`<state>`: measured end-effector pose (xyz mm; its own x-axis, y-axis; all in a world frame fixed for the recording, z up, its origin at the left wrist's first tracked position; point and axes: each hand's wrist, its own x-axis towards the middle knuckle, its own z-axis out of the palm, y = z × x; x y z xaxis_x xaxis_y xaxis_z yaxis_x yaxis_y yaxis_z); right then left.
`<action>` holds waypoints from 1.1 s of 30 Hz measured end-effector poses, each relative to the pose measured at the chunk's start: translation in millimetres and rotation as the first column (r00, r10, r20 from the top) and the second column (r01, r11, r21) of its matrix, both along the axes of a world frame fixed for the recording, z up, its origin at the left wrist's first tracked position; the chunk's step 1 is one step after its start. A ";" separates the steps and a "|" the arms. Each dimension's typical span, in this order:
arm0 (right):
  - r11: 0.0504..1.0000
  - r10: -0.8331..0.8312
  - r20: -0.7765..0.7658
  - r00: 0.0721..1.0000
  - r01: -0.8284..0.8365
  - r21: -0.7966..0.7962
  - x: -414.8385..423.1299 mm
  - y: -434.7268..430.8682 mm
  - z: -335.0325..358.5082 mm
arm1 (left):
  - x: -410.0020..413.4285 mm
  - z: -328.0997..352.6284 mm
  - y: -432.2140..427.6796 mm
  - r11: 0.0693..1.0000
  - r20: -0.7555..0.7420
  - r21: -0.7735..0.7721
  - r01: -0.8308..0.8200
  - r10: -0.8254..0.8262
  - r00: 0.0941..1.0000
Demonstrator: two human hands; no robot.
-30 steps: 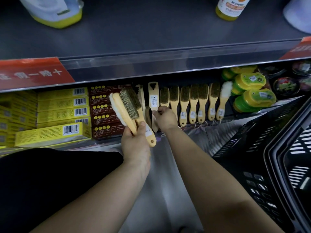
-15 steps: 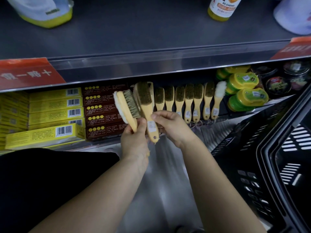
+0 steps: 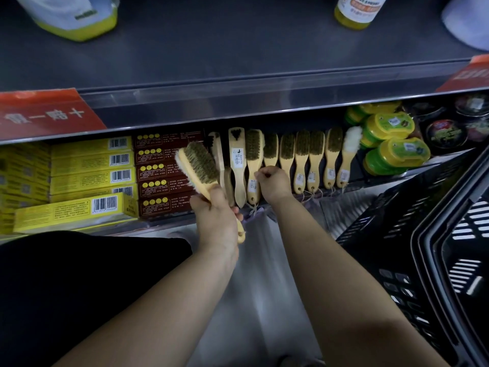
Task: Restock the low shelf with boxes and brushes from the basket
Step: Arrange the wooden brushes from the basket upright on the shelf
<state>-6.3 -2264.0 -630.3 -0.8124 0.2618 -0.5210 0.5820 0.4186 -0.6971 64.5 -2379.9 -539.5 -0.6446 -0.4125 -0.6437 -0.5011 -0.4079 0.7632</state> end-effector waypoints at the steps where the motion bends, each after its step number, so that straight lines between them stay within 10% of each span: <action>1: 1.000 -0.001 -0.002 1.000 0.001 0.004 -0.1 0.8 -2.0 | -0.5 -0.1 0.2 1.000 0.009 -0.008 0.005 -0.005 1.000; 8: 0.938 -0.258 -0.033 0.966 0.242 -0.250 15.3 0.9 33.3 | 0.6 0.6 0.7 0.999 -0.019 -0.024 0.023 -0.023 1.000; 15: 0.745 0.128 -0.068 0.989 -0.141 -0.652 70.1 -7.1 83.5 | 2.1 6.6 0.6 0.991 -0.042 0.050 0.125 -0.123 0.991; 20: 0.772 0.081 -0.087 0.993 -0.118 -0.625 72.5 2.5 75.1 | 4.0 3.9 2.3 0.978 0.024 -0.001 0.210 -0.210 0.978; 25: 0.879 -0.321 -0.036 0.946 0.284 -0.383 39.6 17.8 41.9 | 1.2 0.5 -1.8 0.980 0.022 -0.102 0.172 -0.171 0.985; 33: 0.968 -0.244 0.020 0.970 0.245 -0.055 13.8 19.8 -0.2 | 2.6 -1.7 -1.2 0.984 0.014 -0.099 0.149 -0.148 0.989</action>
